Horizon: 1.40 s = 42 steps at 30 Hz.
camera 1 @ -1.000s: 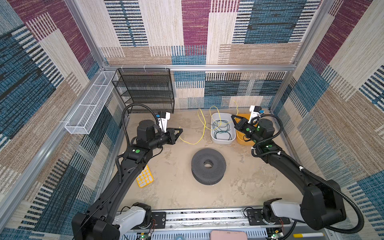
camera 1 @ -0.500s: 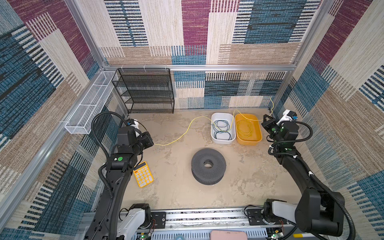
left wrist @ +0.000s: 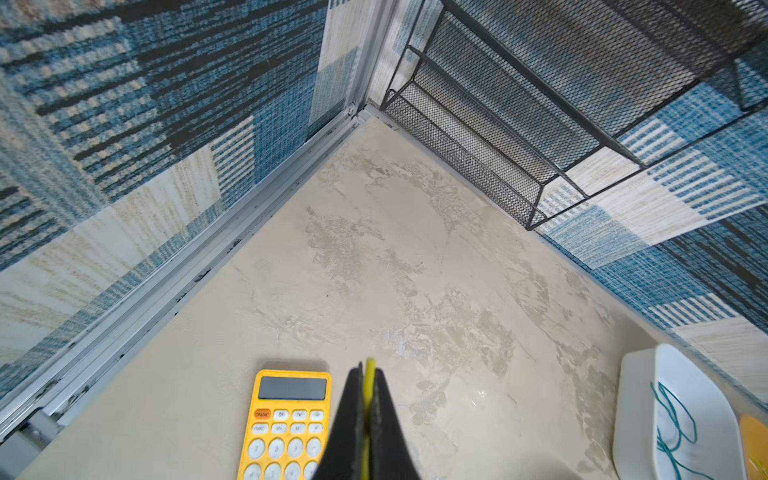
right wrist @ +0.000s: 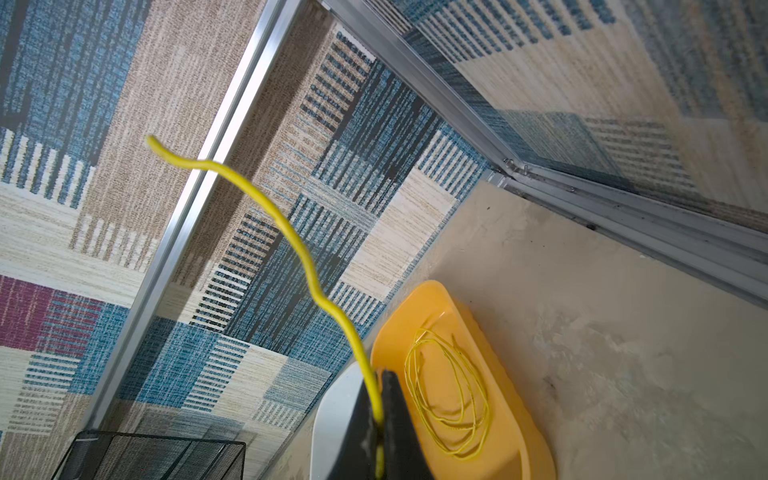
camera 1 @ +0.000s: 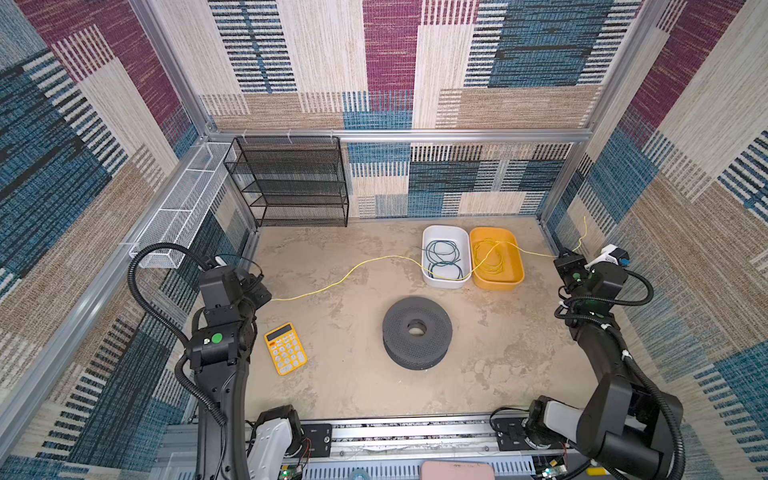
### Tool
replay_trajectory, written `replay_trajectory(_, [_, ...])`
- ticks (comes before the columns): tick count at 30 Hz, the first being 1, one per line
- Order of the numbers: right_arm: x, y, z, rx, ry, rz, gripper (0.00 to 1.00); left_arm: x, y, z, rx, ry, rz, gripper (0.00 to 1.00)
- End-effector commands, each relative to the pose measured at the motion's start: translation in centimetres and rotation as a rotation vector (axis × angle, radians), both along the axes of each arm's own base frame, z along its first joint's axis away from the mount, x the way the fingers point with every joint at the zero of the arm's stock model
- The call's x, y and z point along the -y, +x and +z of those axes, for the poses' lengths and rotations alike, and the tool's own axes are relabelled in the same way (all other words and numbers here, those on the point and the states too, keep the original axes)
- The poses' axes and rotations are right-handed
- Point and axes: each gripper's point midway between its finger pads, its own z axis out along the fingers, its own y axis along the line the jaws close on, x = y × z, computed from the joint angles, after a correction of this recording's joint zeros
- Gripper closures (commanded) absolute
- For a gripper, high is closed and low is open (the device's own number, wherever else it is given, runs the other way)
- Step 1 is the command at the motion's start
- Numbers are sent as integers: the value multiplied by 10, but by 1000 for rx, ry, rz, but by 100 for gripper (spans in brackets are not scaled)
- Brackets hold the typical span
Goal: Wrap the cables
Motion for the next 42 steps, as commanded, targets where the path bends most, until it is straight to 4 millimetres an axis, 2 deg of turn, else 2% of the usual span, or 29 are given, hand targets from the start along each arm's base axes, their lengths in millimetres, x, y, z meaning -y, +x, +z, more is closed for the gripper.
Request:
replay_trajectory(1, [13, -3, 4, 44, 22, -26, 100, -12, -7, -10, -30, -8, 67, 100])
replay_trajectory(4, [21, -3, 7, 50, 28, -31, 100, -9, -6, -23, -49, -43, 61, 100])
replay_trajectory(9, [16, -2, 19, 75, 25, 0, 100, -4, 1, -30, -48, -73, 23, 100])
replay_trajectory(11, [9, -2, 21, 93, 39, 35, 100, 10, 12, -36, -38, -153, -38, 100])
replay_trajectory(13, [-1, -3, 22, 109, 55, 70, 100, 36, 28, -39, -2, -276, -163, 100])
replay_trajectory(16, [-16, -4, 22, 107, 45, 103, 100, 50, 42, -50, -12, -345, -216, 100])
replay_trajectory(19, [-28, -5, 22, 105, 31, 131, 100, 52, 50, -60, -10, -367, -221, 100])
replay_trajectory(25, [-26, -6, 30, 107, -6, 115, 100, 39, 59, -71, 0, -357, -147, 100])
replay_trajectory(30, [-27, -4, 40, 122, -13, 124, 100, 34, 67, -88, -26, -360, -129, 100])
replay_trajectory(35, [-38, -1, 45, 123, -22, 155, 100, 34, 77, -99, -57, -369, -141, 100])
replay_trajectory(37, [-44, 1, 45, 117, -30, 169, 100, 34, 78, -101, -66, -375, -143, 94])
replay_trajectory(38, [-47, 1, 44, 116, -29, 175, 100, 34, 79, -99, -62, -375, -147, 87])
replay_trajectory(42, [-52, 1, 47, 124, -29, 173, 100, 44, 81, -83, -58, -361, -229, 44])
